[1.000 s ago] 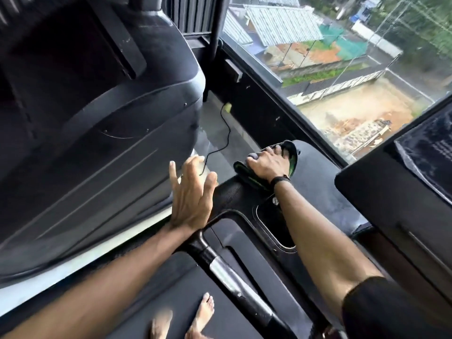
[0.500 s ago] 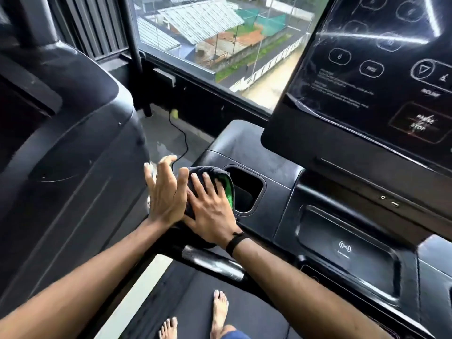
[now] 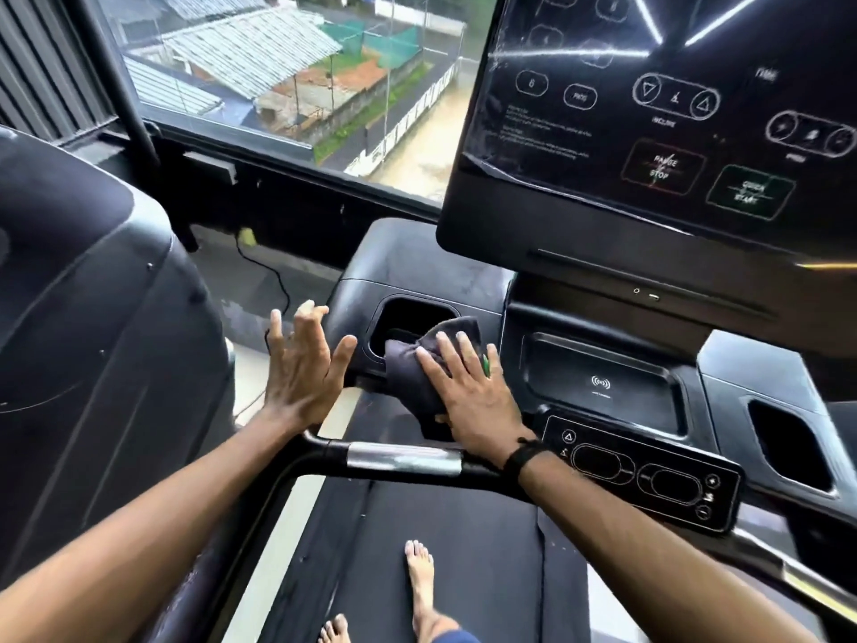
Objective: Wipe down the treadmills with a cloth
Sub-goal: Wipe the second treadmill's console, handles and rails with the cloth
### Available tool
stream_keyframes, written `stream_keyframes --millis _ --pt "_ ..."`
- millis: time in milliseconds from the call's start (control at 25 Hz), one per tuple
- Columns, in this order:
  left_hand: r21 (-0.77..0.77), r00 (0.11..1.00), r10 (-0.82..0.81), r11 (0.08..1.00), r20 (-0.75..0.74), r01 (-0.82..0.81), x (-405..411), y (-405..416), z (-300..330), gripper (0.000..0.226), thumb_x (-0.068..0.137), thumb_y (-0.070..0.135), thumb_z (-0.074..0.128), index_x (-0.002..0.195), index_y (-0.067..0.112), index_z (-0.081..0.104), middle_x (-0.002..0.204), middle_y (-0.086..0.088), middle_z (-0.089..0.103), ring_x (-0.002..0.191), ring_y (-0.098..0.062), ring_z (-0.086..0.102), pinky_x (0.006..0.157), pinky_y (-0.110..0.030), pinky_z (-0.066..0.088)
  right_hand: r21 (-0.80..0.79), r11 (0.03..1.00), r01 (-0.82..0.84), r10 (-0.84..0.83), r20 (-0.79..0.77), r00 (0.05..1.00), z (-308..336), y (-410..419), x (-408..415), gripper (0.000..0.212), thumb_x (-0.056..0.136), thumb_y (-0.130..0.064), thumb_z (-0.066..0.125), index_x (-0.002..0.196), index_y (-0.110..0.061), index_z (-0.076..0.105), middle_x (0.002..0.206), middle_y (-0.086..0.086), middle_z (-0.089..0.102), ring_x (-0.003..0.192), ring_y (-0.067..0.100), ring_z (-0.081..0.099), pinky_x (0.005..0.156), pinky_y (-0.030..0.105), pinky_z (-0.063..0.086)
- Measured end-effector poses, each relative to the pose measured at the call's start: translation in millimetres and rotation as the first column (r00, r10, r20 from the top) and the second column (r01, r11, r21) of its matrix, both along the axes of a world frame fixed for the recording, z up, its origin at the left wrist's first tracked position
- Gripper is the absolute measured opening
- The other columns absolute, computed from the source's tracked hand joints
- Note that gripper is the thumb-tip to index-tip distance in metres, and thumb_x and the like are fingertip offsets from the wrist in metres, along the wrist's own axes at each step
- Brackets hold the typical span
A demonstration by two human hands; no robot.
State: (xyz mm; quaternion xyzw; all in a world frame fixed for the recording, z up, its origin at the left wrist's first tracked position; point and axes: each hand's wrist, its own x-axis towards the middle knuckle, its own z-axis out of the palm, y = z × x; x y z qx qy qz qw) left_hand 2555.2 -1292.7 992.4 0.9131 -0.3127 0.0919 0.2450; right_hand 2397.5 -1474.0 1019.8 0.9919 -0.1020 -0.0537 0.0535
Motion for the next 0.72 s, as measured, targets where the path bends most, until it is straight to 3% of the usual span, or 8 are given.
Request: stream_keyframes --millis 120,240,320,520,640,720 --pt "0.027 0.998 0.002 1.0 -0.063 -0.001 2 7 -10 0.069 0.098 0.052 0.022 0.136 -0.004 0.031 0.143 -0.02 0.039 0.133 -0.031 0.045 0.121 -0.053 -0.003 -0.021 0.956 0.292 -0.292 -0.134 0.947 10 2 -12 0.092 0.096 -0.03 0.055 0.157 -0.017 -0.013 0.161 0.025 -0.02 0.15 0.044 -0.01 0.119 0.064 0.005" --pt "0.004 0.995 0.017 1.0 -0.101 -0.016 2 6 -12 0.074 0.097 0.055 0.017 0.14 -0.004 0.029 0.146 -0.018 0.035 0.142 -0.026 0.034 0.121 -0.047 -0.013 -0.099 0.87 0.484 -0.493 -0.234 0.838 19 8 -5 0.104 0.095 -0.044 0.059 0.155 -0.003 -0.016 0.153 0.044 -0.012 0.145 0.06 -0.001 0.117 0.067 0.008" --pt "-0.024 0.996 0.019 0.999 -0.092 -0.021 3 5 -15 0.073 0.098 0.055 0.017 0.141 -0.004 0.029 0.146 -0.017 0.035 0.141 -0.027 0.036 0.121 -0.045 -0.014 -0.065 0.851 0.521 -0.519 -0.253 0.817 20 7 3 0.12 0.087 -0.053 0.068 0.152 0.0 -0.018 0.152 0.045 -0.014 0.143 0.061 -0.004 0.116 0.068 0.005" --pt "-0.061 0.992 0.058 0.996 -0.112 -0.065 8 3 -22 0.074 0.099 0.058 0.013 0.142 -0.001 0.025 0.148 -0.016 0.032 0.141 -0.026 0.037 0.121 -0.048 -0.011 -0.015 0.951 0.308 -0.306 -0.174 0.936 12 -6 9 0.134 0.074 -0.07 0.068 0.154 -0.002 -0.014 0.154 0.042 -0.015 0.144 0.059 -0.01 0.119 0.064 0.001" --pt "-0.054 0.991 0.04 0.997 -0.128 -0.047 6 4 -23 0.078 0.098 0.061 0.009 0.144 0.0 0.021 0.152 -0.016 0.029 0.142 -0.024 0.037 0.12 -0.047 -0.014 -0.041 0.993 0.11 -0.114 -0.107 0.988 5 -5 19 0.13 0.069 -0.079 0.062 0.157 -0.002 0.004 0.156 0.042 0.002 0.145 0.059 0.003 0.119 0.065 0.009" --pt "-0.049 0.988 0.037 0.998 -0.148 -0.044 3 4 -24 0.079 0.097 0.063 0.006 0.146 0.001 0.016 0.155 -0.016 0.025 0.145 -0.022 0.032 0.12 -0.046 -0.016 -0.013 0.998 -0.054 0.054 -0.019 0.998 -2 1 34 0.116 0.076 -0.082 0.049 0.156 -0.003 0.018 0.158 0.035 0.017 0.147 0.053 0.014 0.119 0.062 0.017"
